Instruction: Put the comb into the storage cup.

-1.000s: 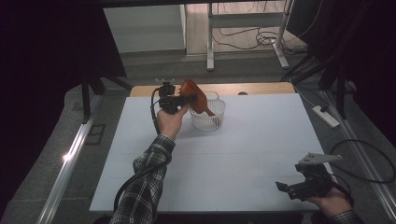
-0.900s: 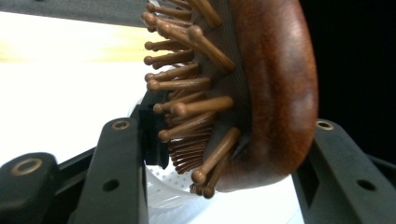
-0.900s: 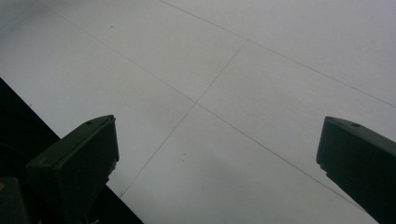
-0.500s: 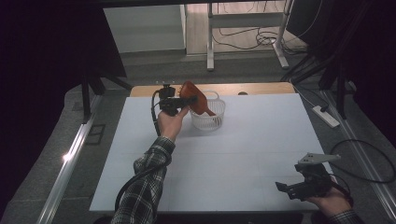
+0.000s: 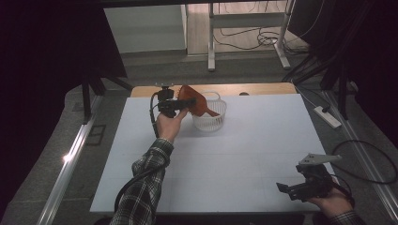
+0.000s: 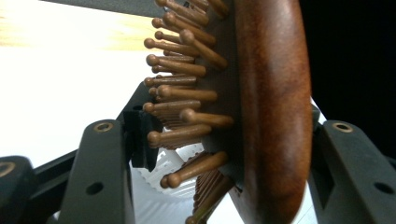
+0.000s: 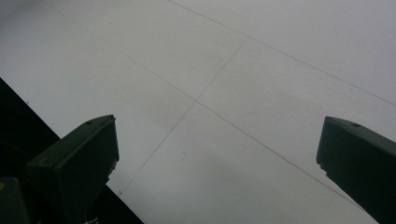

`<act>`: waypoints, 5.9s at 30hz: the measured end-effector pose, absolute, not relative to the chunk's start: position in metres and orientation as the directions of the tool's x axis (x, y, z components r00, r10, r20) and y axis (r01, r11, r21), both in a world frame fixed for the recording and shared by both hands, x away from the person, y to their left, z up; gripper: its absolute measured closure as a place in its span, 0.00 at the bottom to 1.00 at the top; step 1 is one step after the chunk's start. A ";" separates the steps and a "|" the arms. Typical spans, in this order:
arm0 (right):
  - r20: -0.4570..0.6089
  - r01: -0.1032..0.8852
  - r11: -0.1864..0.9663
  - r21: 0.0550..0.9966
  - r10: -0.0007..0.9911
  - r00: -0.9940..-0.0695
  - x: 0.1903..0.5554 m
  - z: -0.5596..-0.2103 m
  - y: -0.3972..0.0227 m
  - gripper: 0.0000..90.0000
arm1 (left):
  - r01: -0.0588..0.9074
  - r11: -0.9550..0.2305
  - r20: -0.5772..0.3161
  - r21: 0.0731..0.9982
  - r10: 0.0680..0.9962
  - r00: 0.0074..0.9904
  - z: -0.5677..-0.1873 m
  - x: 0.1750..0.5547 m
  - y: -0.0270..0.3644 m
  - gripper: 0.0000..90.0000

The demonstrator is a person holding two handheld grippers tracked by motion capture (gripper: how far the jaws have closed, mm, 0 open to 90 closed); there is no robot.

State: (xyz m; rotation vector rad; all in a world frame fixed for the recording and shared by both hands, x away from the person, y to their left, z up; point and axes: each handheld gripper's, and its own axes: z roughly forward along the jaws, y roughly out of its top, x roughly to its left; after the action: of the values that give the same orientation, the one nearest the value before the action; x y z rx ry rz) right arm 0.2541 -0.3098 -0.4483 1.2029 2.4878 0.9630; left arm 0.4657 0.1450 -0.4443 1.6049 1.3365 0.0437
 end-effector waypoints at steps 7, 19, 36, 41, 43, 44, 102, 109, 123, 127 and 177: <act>0.087 0.622 0.452 0.640 0.761 -0.642 0.254 -0.448 -0.310 0.00 | 0.712 0.084 -0.499 0.697 0.770 0.398 -0.443 0.467 0.145 0.44; 0.087 0.619 0.452 0.642 0.760 -0.644 0.254 -0.448 -0.310 0.00 | 0.683 0.007 -0.413 0.730 0.801 0.434 -0.436 0.467 0.142 0.28; 0.086 0.619 0.453 0.642 0.760 -0.645 0.254 -0.448 -0.310 0.00 | 0.629 -0.152 -0.264 0.763 0.814 0.518 -0.423 0.461 0.146 0.15; 0.083 0.615 0.454 0.645 0.758 -0.647 0.253 -0.448 -0.310 0.00 | 0.618 -0.186 -0.238 0.763 0.809 0.537 -0.421 0.458 0.150 0.12; 0.081 0.613 0.455 0.646 0.758 -0.648 0.253 -0.448 -0.310 0.00 | 0.618 -0.195 -0.232 0.762 0.808 0.541 -0.420 0.457 0.151 0.12; 0.082 0.615 0.455 0.644 0.758 -0.647 0.253 -0.448 -0.310 0.00 | 0.615 -0.206 -0.219 0.761 0.811 0.543 -0.420 0.457 0.151 0.11; 0.064 0.609 0.460 0.646 0.762 -0.644 0.252 -0.448 -0.308 0.00 | 0.508 -0.304 -0.066 0.806 0.807 0.587 -0.408 0.421 0.170 0.00; 0.063 0.610 0.462 0.644 0.762 -0.644 0.252 -0.448 -0.308 0.00 | 0.500 -0.306 -0.058 0.811 0.807 0.588 -0.406 0.414 0.176 0.00; 0.060 0.608 0.460 0.647 0.764 -0.642 0.252 -0.448 -0.308 0.00 | 0.492 -0.301 -0.057 0.817 0.807 0.587 -0.407 0.401 0.183 0.00; 0.059 0.607 0.460 0.648 0.764 -0.642 0.252 -0.447 -0.308 0.00 | 0.482 -0.314 -0.038 0.818 0.807 0.590 -0.409 0.396 0.182 0.00; 0.042 0.583 0.444 0.680 0.771 -0.635 0.247 -0.445 -0.310 0.00 | 0.492 -0.304 -0.062 0.816 0.800 0.596 -0.435 0.369 0.187 0.00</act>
State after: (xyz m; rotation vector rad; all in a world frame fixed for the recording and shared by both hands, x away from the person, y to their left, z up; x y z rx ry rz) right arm 0.2473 -0.3101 -0.4453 1.1679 2.4238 0.9805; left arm 0.3690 0.1875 -0.4352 1.9680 1.0274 0.4558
